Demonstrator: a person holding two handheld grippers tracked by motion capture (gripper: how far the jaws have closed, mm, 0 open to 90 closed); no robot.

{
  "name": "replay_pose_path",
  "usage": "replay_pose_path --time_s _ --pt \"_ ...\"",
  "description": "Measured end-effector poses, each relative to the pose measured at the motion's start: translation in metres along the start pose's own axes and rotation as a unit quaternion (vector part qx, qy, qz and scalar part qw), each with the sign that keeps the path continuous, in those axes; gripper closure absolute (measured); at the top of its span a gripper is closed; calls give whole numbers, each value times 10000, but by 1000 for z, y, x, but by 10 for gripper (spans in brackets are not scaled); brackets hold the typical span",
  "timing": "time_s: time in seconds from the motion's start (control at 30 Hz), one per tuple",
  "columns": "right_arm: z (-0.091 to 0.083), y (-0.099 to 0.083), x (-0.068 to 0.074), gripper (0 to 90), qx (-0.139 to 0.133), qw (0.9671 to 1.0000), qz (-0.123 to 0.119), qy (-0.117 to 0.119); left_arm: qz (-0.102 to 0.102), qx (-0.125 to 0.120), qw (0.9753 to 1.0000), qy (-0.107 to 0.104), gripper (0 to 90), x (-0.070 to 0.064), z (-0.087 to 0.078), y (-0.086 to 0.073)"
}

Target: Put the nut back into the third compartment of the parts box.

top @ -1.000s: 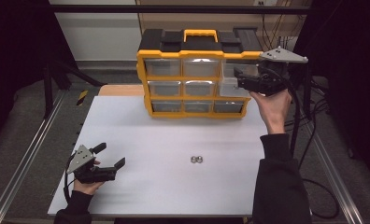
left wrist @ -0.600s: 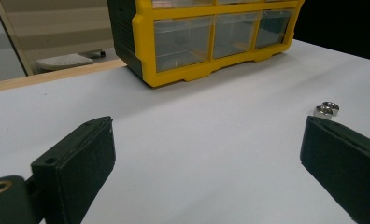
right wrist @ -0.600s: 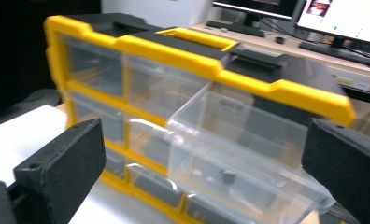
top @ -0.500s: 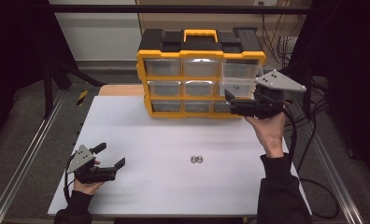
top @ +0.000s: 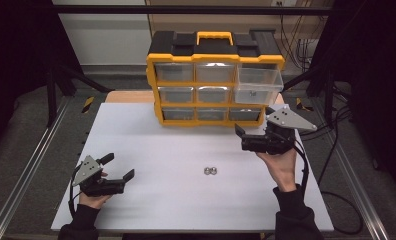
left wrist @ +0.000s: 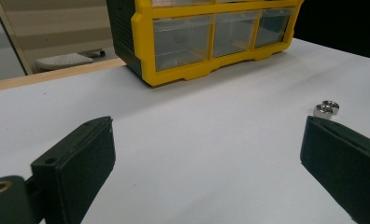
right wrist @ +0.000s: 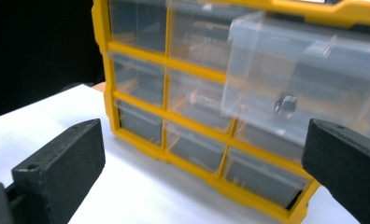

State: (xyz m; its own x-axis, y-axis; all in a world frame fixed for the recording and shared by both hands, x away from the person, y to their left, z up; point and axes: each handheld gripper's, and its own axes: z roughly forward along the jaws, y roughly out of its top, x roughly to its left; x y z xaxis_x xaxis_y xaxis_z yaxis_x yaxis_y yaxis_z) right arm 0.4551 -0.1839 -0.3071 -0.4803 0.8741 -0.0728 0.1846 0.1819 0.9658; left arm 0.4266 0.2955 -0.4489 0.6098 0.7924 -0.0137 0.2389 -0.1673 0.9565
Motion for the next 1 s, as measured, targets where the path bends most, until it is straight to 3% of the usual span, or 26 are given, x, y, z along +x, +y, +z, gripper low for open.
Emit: replay_pose_path --time_s 0.17,0.53,0.63,0.73,1.0 --pt "6 -23 9 4 273 9994 31 204 -4 1 10000 6 32 0 0 0" --pt "17 -62 23 5 723 9969 46 321 9 11 10000 5 32 0 0 0" --pt "23 -78 28 10 943 9946 42 430 10 14 10000 5 32 -1 0 0" --pt "26 -84 30 14 992 9940 43 458 10 17 10000 3 32 -1 1 0" --pt "40 -105 38 31 1412 9878 110 647 15 14 10000 -5 32 -1 1 0"
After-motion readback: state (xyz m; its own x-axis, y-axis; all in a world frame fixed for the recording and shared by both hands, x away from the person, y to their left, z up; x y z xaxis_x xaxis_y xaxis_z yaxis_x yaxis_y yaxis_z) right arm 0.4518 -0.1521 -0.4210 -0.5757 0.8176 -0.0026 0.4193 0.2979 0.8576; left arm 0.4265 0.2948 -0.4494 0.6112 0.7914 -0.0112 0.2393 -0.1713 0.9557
